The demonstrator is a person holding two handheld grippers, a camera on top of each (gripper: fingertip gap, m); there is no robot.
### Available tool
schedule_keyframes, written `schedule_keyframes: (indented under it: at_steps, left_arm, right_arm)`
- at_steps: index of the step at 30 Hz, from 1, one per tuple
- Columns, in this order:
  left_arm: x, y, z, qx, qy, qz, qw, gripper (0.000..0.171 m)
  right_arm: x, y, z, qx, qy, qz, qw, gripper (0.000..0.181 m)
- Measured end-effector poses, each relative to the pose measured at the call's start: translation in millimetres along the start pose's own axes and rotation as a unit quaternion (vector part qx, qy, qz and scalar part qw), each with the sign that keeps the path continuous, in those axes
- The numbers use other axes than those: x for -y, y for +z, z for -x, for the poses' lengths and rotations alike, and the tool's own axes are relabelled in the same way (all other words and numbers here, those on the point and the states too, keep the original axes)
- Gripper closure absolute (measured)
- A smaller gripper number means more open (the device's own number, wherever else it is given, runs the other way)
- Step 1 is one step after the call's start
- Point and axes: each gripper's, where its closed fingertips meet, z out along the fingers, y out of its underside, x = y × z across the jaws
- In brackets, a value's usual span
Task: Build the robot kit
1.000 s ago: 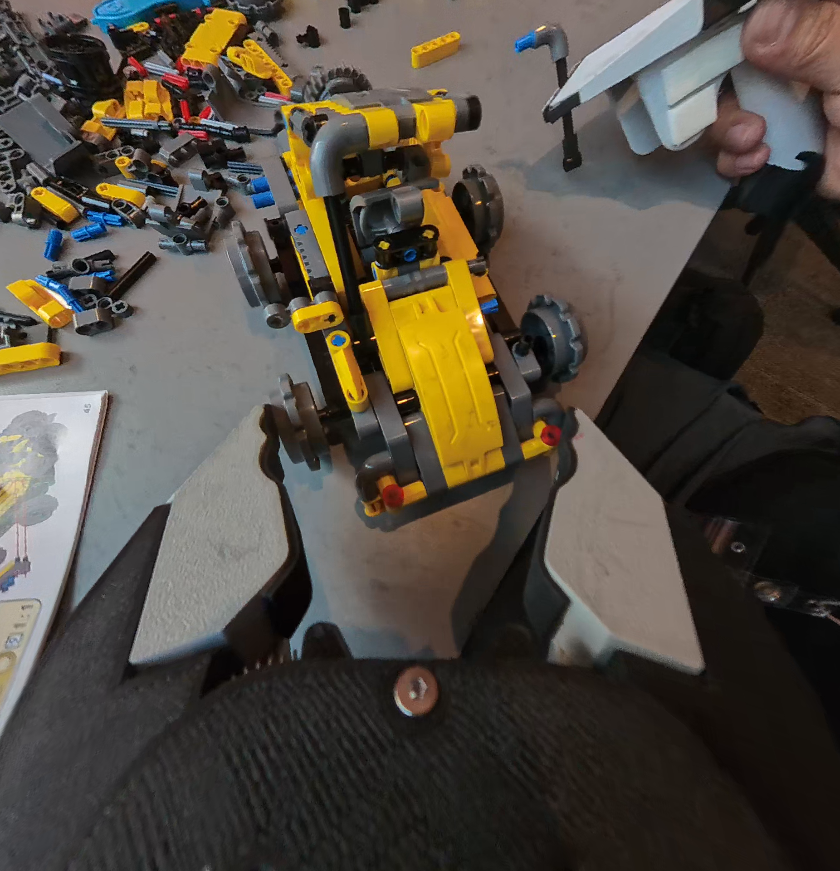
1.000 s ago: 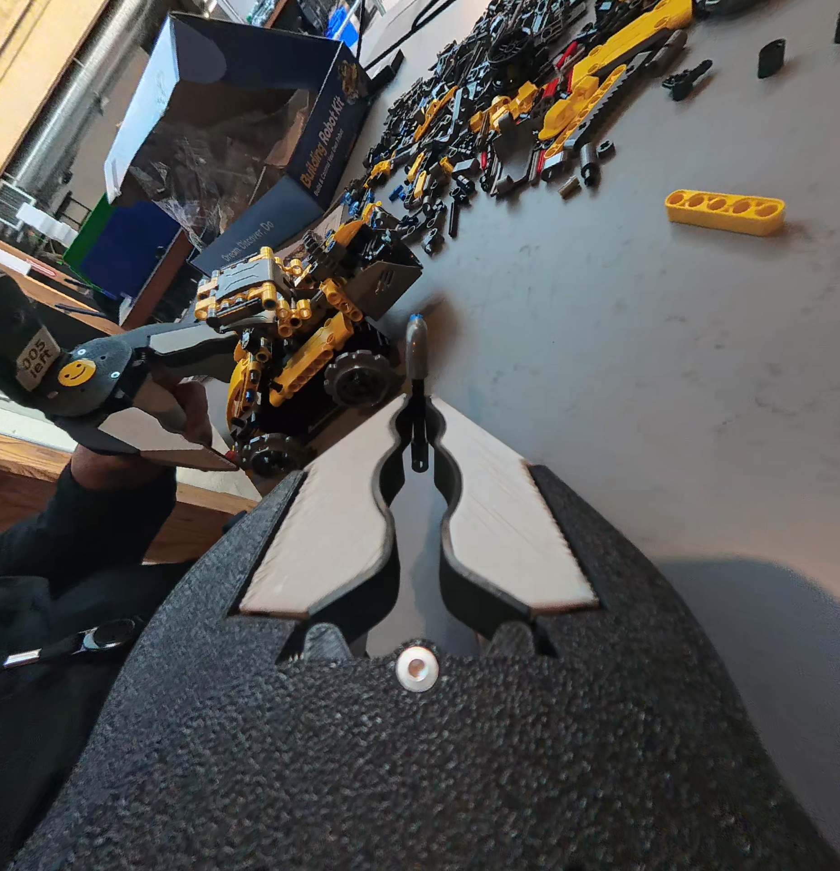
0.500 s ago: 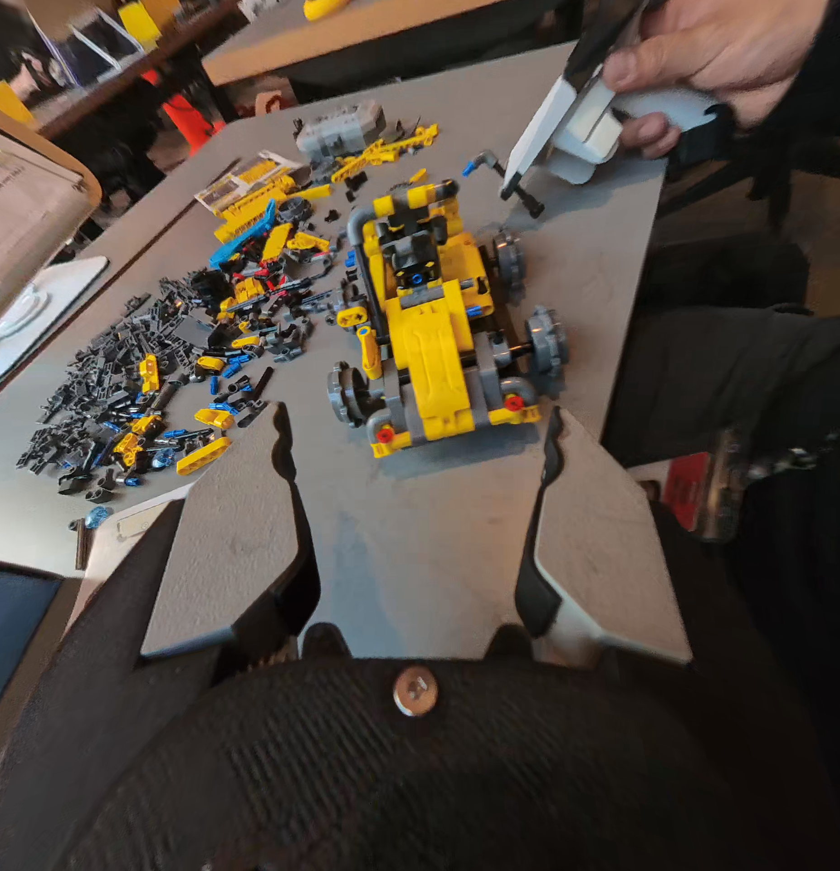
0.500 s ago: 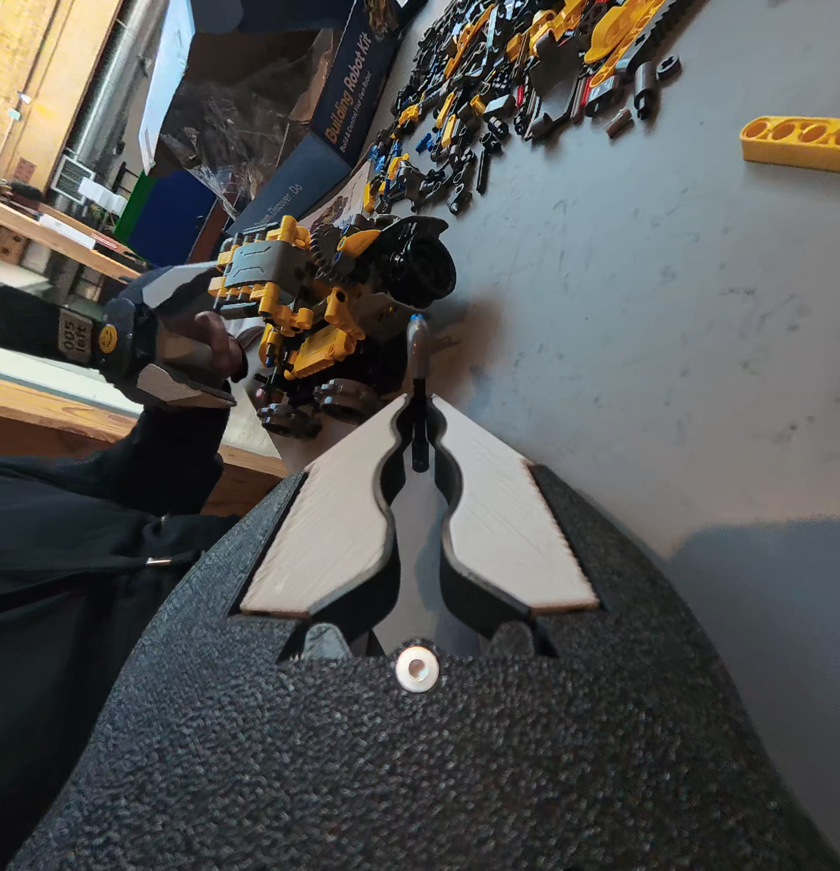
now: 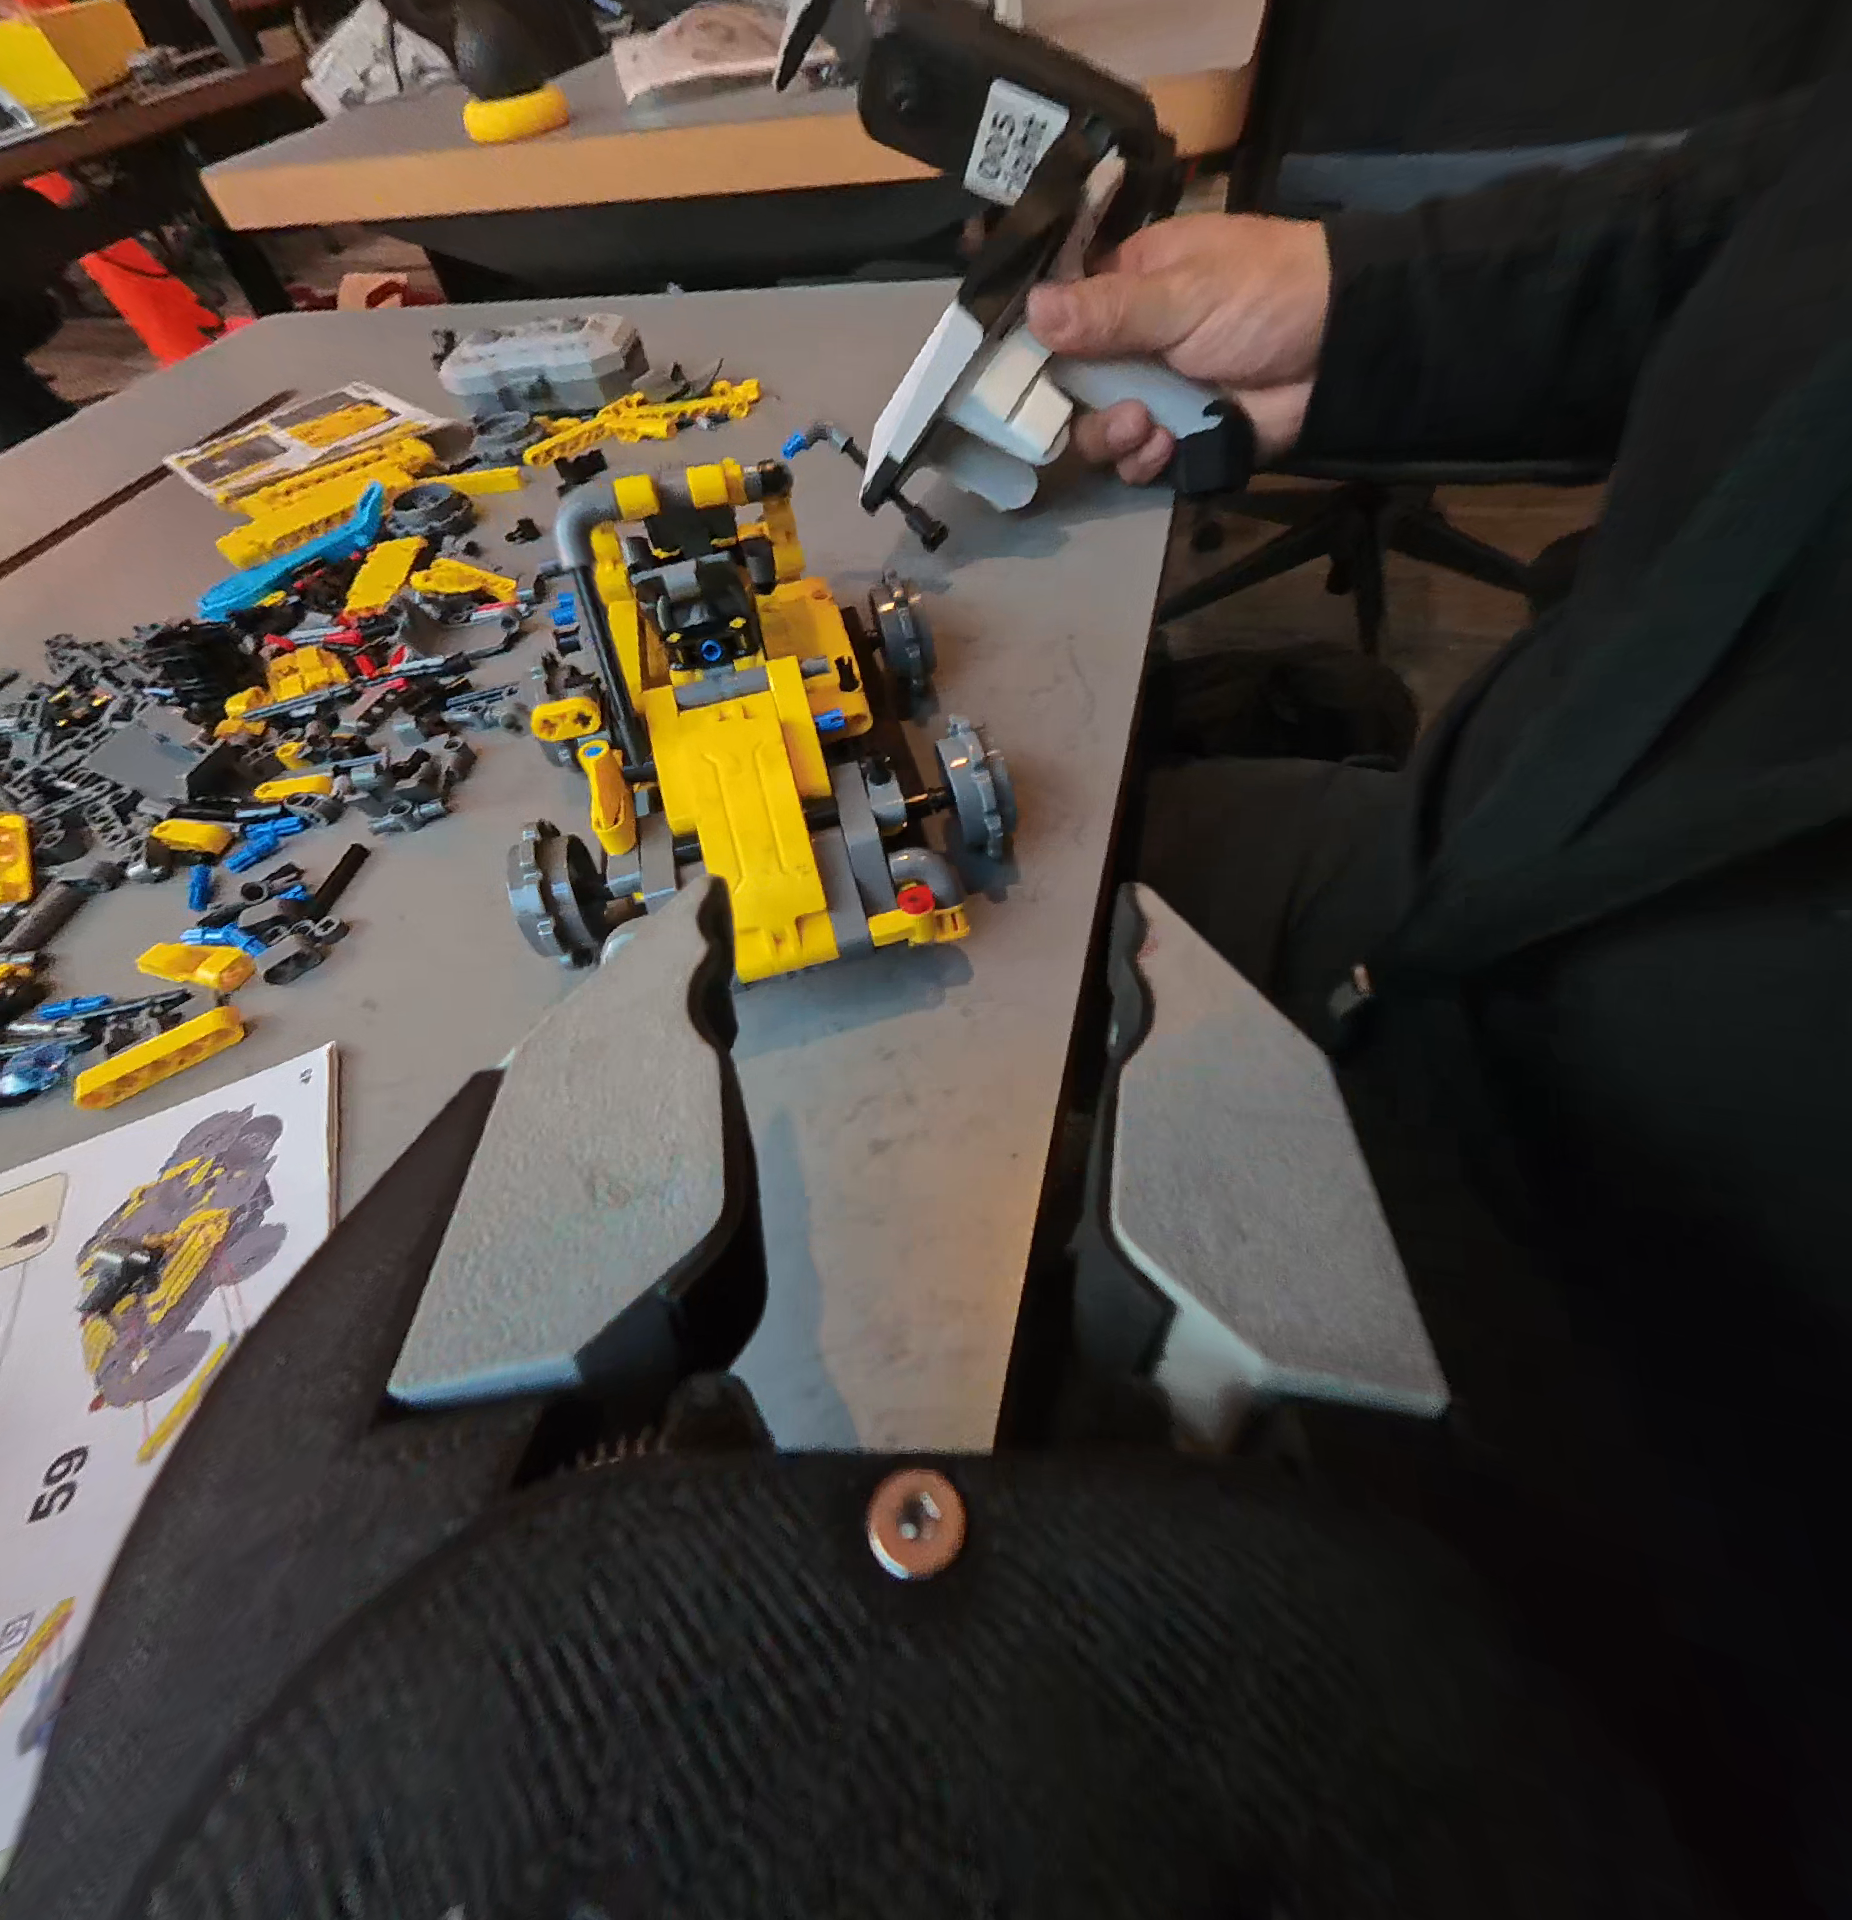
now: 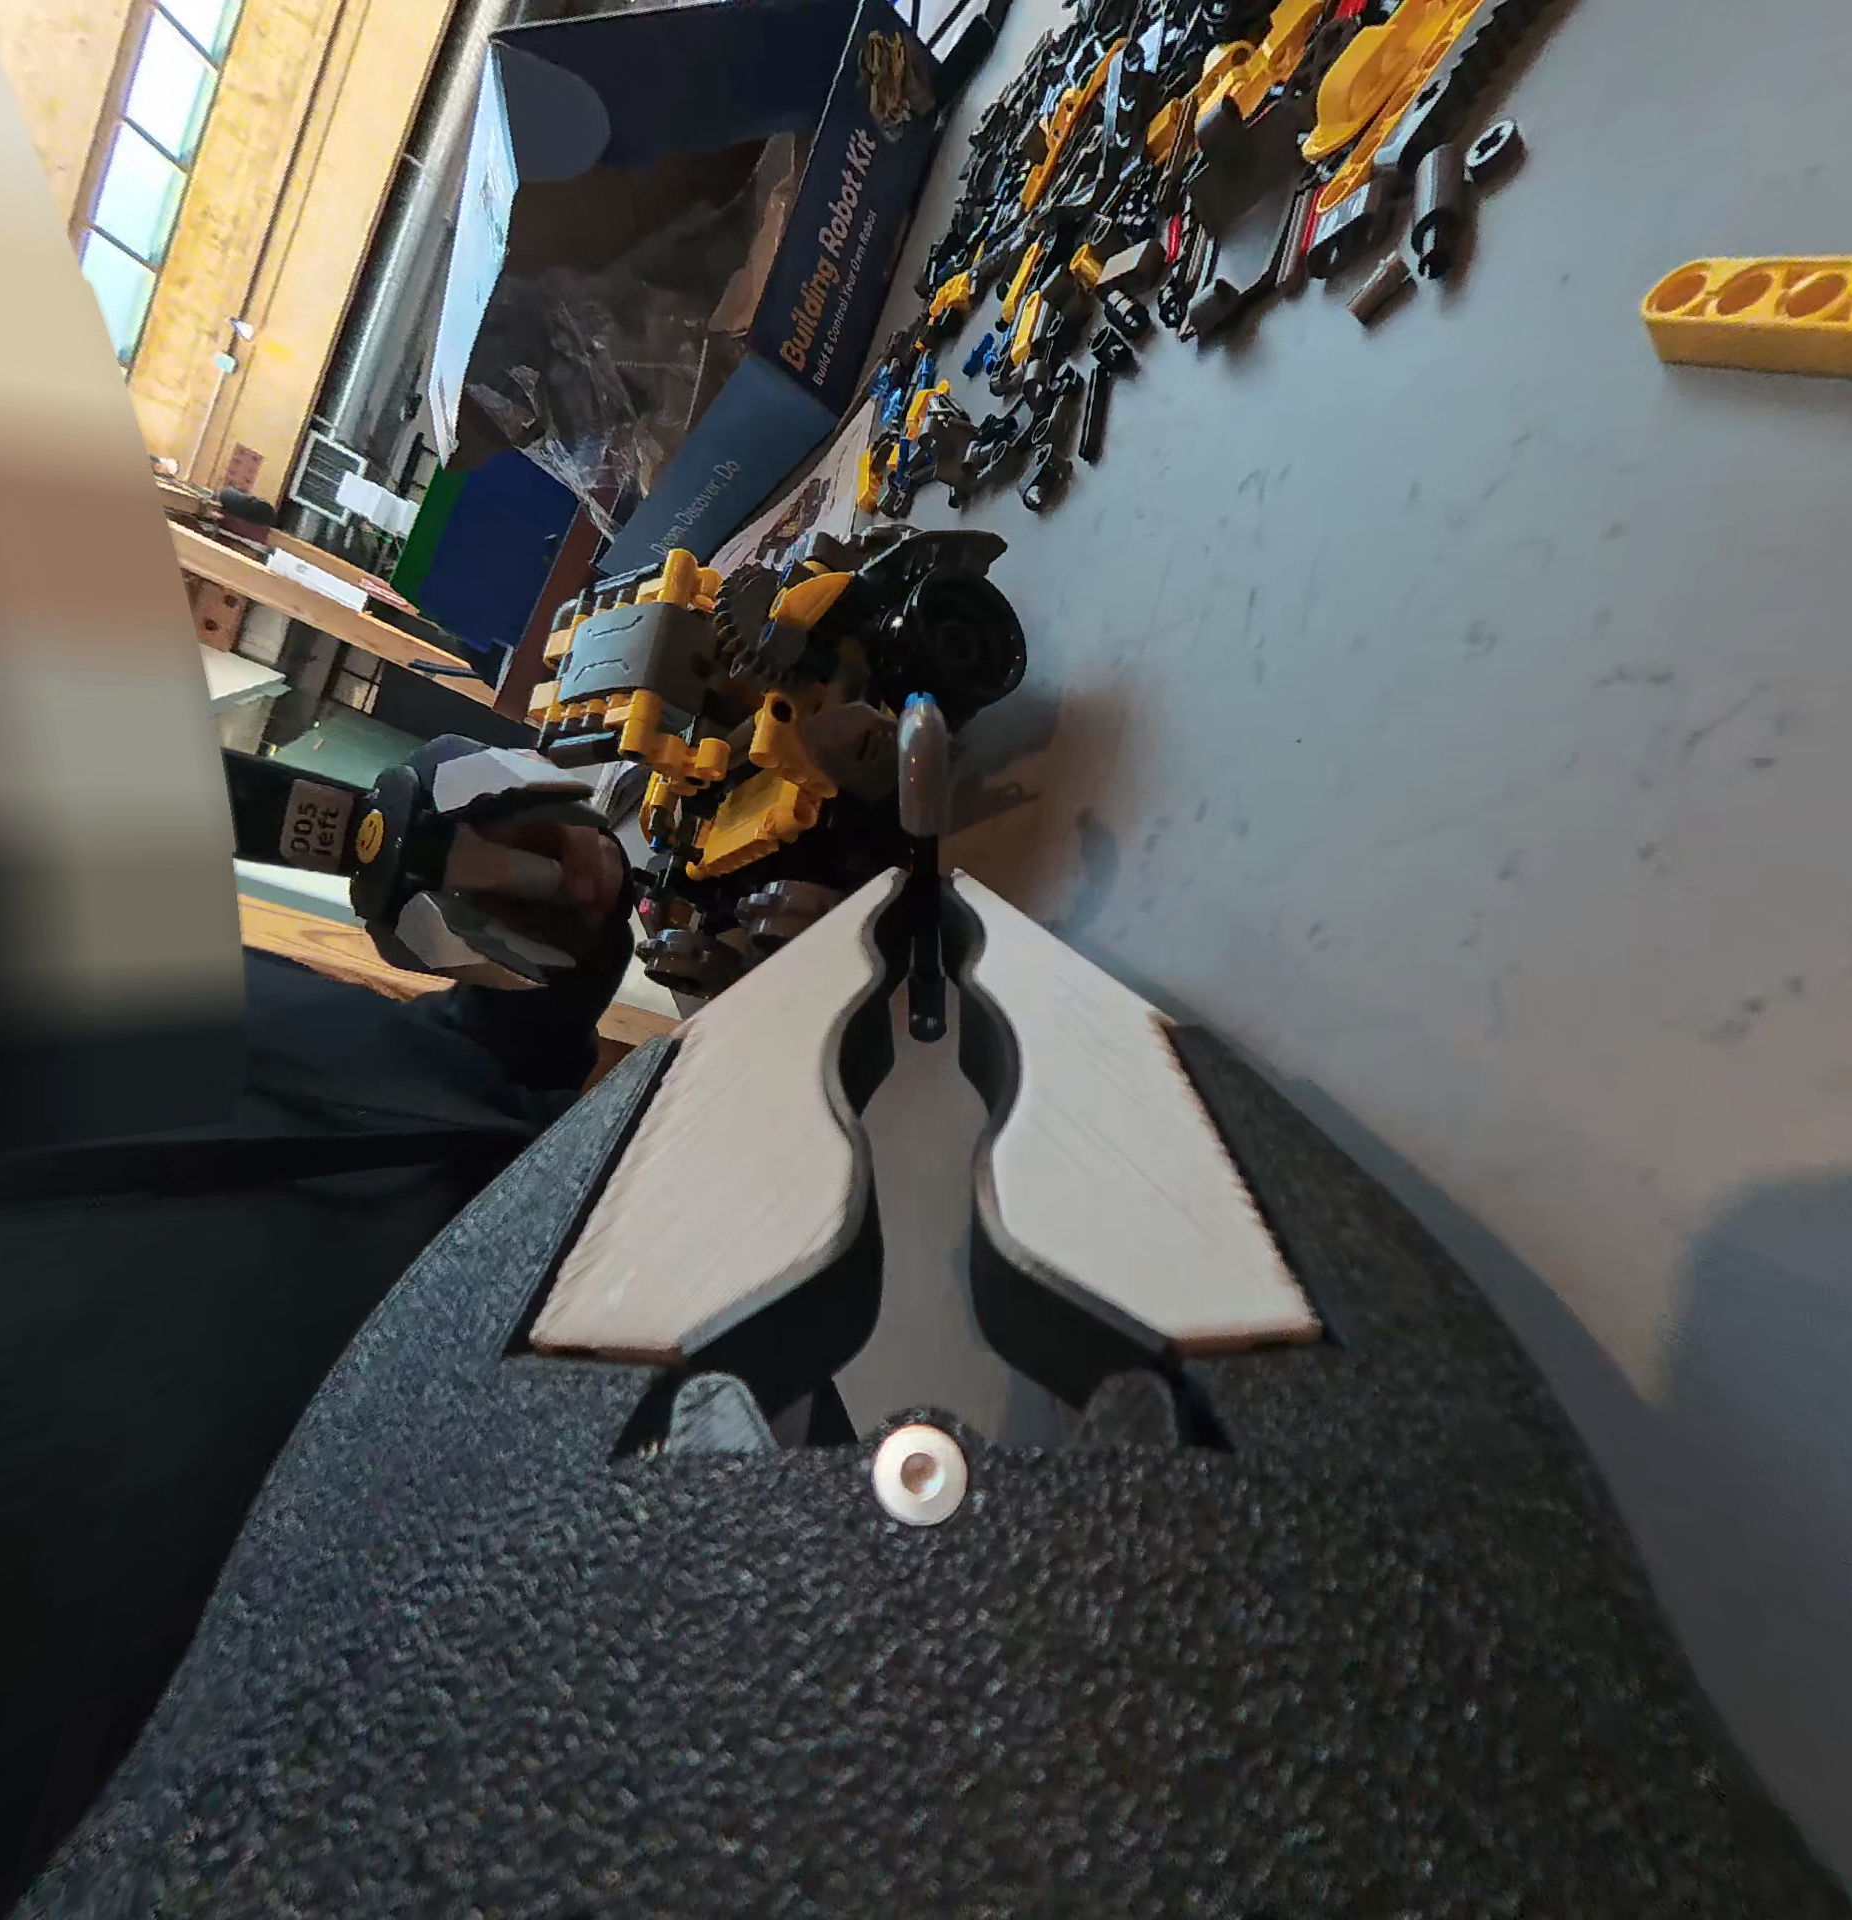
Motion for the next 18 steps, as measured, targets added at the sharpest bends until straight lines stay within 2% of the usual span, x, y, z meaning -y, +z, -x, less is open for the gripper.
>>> schedule_keyframes:
  at_steps: [4, 5, 9, 15, 18]
  left_arm:
    - [10.3, -6.2, 1.3, -0.029, -0.033, -0.039, 0.998, 0.105]
    - [10.6, -6.1, 1.2, -0.039, -0.043, -0.04, 0.998, 0.109]
    - [8.6, -4.2, 1.7, -0.067, -0.076, -0.031, 0.994, 0.104]
    - [12.3, -7.8, -0.8, -0.056, -0.051, -0.047, 0.996, 0.109]
    - [14.7, -10.2, 2.0, -0.02, -0.026, -0.059, 0.998, 0.111]
  right_arm:
    - [0.3, 0.6, 1.7, 0.005, -0.006, 0.002, 1.0, 0.178]
    - [0.6, 0.3, 2.2, 0.006, -0.007, 0.0, 1.0, 0.178]
    - [0.8, -0.2, 3.6, 0.009, -0.012, -0.002, 1.0, 0.178]
    - [2.4, -2.5, 9.4, 0.016, -0.034, -0.013, 0.999, 0.178]
    - [2.1, -3.0, 12.1, 0.022, -0.041, -0.013, 0.999, 0.178]
